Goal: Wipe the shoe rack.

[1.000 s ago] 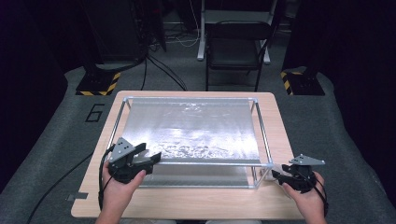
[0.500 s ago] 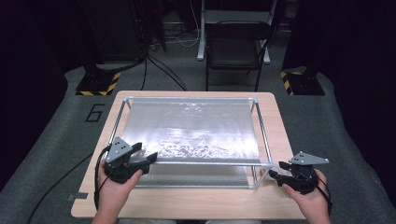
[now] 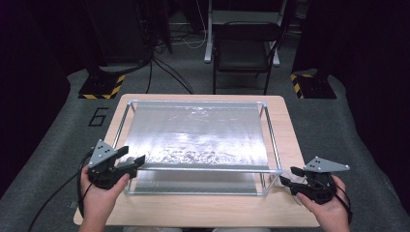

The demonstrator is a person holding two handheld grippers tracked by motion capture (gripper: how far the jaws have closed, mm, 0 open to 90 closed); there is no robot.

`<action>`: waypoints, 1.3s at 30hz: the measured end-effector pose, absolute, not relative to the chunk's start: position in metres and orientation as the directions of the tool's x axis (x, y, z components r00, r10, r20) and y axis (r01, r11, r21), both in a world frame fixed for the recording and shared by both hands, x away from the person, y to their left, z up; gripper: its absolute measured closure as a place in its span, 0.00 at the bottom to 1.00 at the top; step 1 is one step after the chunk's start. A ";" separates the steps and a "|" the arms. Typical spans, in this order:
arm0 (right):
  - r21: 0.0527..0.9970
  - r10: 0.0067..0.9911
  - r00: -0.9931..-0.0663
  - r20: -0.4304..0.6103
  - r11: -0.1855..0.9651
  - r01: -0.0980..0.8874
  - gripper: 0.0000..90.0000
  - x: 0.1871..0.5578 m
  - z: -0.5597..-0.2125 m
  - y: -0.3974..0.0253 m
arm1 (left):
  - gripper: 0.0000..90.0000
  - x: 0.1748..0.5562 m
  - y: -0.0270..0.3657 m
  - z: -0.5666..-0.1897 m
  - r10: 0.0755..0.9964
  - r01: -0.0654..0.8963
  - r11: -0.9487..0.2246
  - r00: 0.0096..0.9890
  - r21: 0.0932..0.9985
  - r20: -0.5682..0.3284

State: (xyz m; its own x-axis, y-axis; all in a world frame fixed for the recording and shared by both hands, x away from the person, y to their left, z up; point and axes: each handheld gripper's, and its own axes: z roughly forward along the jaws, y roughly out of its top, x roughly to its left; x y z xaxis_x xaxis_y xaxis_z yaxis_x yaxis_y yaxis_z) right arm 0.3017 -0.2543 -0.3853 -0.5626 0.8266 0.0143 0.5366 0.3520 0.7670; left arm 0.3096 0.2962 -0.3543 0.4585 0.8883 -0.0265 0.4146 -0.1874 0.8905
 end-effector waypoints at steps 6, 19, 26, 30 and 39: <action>0.765 0.817 -0.577 0.000 0.372 0.526 0.50 0.296 -0.379 -0.251 | 0.39 0.309 0.315 -0.354 0.910 0.418 -0.164 0.414 0.894 -0.026; 0.780 0.784 -0.619 0.047 0.359 0.513 0.61 0.297 -0.376 -0.246 | 0.51 0.320 0.344 -0.361 0.933 0.469 -0.144 0.357 0.872 -0.038; 0.784 0.774 -0.632 0.034 0.371 0.497 0.80 0.302 -0.376 -0.244 | 0.60 0.322 0.348 -0.365 0.937 0.498 -0.131 0.345 0.857 -0.057; 0.783 0.777 -0.629 0.032 0.372 0.499 0.87 0.307 -0.376 -0.245 | 0.65 0.323 0.348 -0.370 0.925 0.521 -0.136 0.371 0.843 -0.080; 0.784 0.798 -0.602 0.023 0.359 0.506 0.88 0.329 -0.376 -0.243 | 0.68 0.319 0.349 -0.373 0.926 0.511 -0.112 0.365 0.852 -0.097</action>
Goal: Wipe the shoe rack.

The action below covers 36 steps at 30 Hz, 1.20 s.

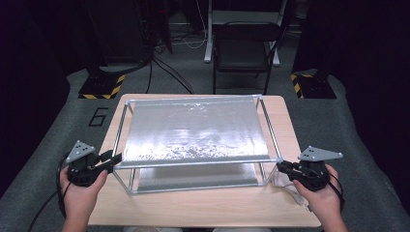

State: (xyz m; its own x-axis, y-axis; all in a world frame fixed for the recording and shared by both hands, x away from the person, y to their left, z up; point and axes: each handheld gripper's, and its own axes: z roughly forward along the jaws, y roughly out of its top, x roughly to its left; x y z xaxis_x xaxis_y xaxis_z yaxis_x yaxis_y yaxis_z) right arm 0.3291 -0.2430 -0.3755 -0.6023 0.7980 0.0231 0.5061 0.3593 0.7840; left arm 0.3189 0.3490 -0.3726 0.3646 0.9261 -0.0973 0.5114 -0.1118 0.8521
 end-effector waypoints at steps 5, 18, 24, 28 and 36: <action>0.790 0.835 -0.550 0.023 0.322 0.522 0.79 0.347 -0.373 -0.246 | 0.68 0.314 0.348 -0.372 0.910 0.495 -0.092 0.393 0.864 -0.128; 0.820 0.821 -0.569 0.046 0.294 0.490 0.71 0.324 -0.361 -0.245 | 0.68 0.307 0.344 -0.372 0.904 0.495 -0.092 0.405 0.864 -0.136; 0.818 0.801 -0.597 0.051 0.310 0.485 0.68 0.333 -0.365 -0.233 | 0.68 0.302 0.338 -0.372 0.903 0.489 -0.096 0.409 0.867 -0.130; 0.816 0.795 -0.603 0.065 0.306 0.491 0.67 0.340 -0.367 -0.225 | 0.67 0.299 0.333 -0.371 0.896 0.486 -0.104 0.425 0.868 -0.130; 0.818 0.781 -0.621 0.066 0.314 0.482 0.66 0.352 -0.365 -0.209 | 0.65 0.291 0.323 -0.372 0.869 0.474 -0.102 0.470 0.874 -0.153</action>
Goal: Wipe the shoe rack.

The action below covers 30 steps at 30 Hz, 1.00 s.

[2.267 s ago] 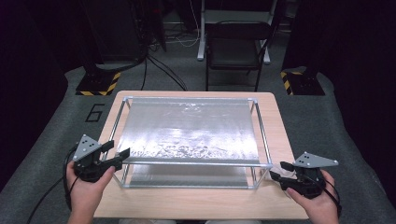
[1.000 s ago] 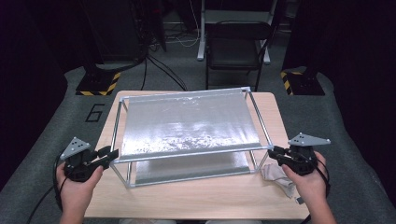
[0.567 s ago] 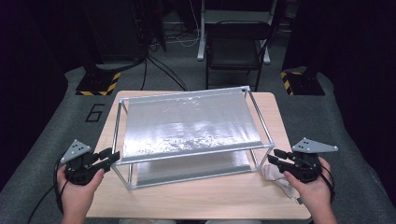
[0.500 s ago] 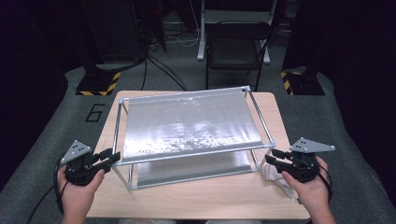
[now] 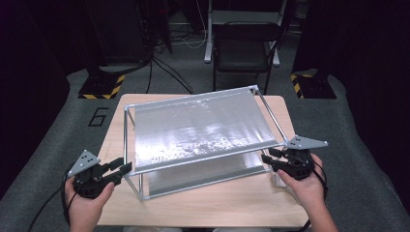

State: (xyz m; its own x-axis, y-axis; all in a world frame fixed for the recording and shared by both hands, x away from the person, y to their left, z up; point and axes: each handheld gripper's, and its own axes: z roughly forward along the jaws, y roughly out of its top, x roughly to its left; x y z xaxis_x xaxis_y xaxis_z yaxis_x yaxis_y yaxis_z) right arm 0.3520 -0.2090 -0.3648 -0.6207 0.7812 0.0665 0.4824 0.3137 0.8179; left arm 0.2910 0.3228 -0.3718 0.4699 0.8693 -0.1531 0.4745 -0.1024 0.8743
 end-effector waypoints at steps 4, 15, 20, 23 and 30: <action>0.822 0.776 -0.628 0.062 0.316 0.473 0.64 0.358 -0.362 -0.201 | 0.64 0.289 0.317 -0.372 0.864 0.462 -0.100 0.480 0.881 -0.154; 0.824 0.745 -0.665 0.046 0.348 0.447 0.62 0.373 -0.353 -0.173 | 0.62 0.282 0.300 -0.372 0.837 0.451 -0.107 0.522 0.886 -0.165; 0.825 0.727 -0.685 0.044 0.360 0.435 0.61 0.376 -0.351 -0.159 | 0.62 0.279 0.289 -0.371 0.818 0.438 -0.139 0.557 0.888 -0.147; 0.824 0.719 -0.694 0.038 0.370 0.430 0.60 0.379 -0.349 -0.150 | 0.62 0.279 0.283 -0.370 0.806 0.442 -0.147 0.572 0.885 -0.152; 0.823 0.705 -0.708 0.035 0.381 0.421 0.59 0.382 -0.344 -0.135 | 0.62 0.279 0.272 -0.369 0.789 0.432 -0.155 0.596 0.889 -0.152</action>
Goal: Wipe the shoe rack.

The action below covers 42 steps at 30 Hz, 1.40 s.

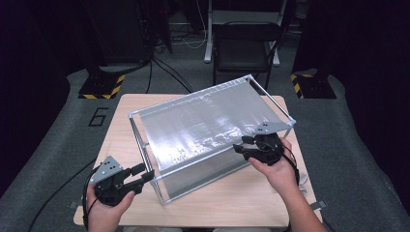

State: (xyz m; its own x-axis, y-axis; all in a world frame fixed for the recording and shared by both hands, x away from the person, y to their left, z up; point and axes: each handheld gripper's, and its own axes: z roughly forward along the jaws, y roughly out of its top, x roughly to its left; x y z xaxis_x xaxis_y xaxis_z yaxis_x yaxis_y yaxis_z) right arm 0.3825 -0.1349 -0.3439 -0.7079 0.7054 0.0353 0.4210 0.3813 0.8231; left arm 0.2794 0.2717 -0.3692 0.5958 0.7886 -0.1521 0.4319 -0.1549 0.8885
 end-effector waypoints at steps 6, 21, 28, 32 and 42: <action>0.820 0.684 -0.729 0.016 0.408 0.401 0.57 0.385 -0.342 -0.120 | 0.63 0.277 0.263 -0.367 0.769 0.429 -0.182 0.623 0.885 -0.143; 0.825 0.677 -0.736 0.033 0.397 0.402 0.57 0.384 -0.347 -0.111 | 0.49 0.289 0.269 -0.365 0.785 0.422 -0.194 0.608 0.886 -0.117; 0.827 0.676 -0.736 0.025 0.400 0.396 0.57 0.374 -0.347 -0.119 | 0.45 0.302 0.277 -0.365 0.814 0.422 -0.174 0.570 0.890 -0.111; 0.829 0.676 -0.736 0.029 0.395 0.396 0.56 0.368 -0.348 -0.125 | 0.43 0.312 0.281 -0.365 0.827 0.428 -0.154 0.549 0.891 -0.121; 0.836 0.688 -0.725 0.039 0.375 0.401 0.54 0.358 -0.350 -0.136 | 0.38 0.337 0.286 -0.366 0.852 0.417 -0.139 0.513 0.898 -0.106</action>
